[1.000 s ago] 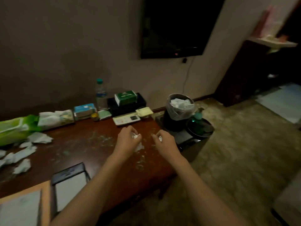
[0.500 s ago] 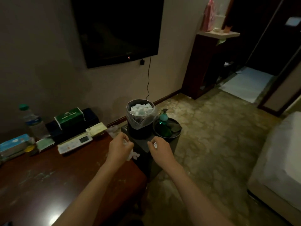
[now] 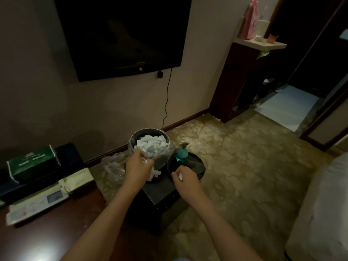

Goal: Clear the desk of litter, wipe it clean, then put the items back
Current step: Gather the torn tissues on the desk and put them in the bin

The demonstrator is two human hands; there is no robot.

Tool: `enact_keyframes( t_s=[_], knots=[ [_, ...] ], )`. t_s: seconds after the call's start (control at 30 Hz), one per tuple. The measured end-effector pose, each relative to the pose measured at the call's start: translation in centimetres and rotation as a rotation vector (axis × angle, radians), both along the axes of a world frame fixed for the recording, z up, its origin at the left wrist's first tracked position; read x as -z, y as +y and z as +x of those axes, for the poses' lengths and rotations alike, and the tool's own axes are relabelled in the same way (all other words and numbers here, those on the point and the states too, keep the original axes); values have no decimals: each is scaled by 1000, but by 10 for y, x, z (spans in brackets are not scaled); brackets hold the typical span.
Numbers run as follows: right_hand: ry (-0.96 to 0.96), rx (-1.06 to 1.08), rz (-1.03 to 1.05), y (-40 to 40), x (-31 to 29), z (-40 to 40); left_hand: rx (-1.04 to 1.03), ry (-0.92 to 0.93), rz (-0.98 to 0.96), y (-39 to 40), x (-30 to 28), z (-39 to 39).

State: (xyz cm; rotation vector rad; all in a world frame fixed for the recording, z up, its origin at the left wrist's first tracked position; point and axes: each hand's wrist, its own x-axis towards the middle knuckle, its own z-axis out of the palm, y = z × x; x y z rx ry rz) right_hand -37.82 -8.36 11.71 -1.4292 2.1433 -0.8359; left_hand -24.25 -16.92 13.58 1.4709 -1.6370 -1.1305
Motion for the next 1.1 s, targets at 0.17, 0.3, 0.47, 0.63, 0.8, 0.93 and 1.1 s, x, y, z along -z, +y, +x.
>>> enact_keyframes(
  t_s=[0.17, 0.3, 0.47, 0.63, 0.8, 0.93, 1.1],
  knots=[
    [-76, -92, 31, -60, 21, -31, -82, 20, 29, -53, 14, -34],
    [-176, -137, 99, -125, 39, -58, -172, -33, 23, -103, 27, -65],
    [-271, -253, 180, -202, 59, -98, -367, -48, 60, -181, 47, -107],
    [-320, -276, 227, -266, 80, -149, -473, -82, 67, -241, 88, -150],
    [-302, -289, 291, -299, 105, -168, -504, -161, 167, -269, 140, -168],
    [-317, -289, 341, -309, 119, -171, -429, -342, 339, -270, 169, -166],
    [-296, -359, 388, -327, 128, -169, -205, -625, 318, -259, 192, -149]
  ],
)
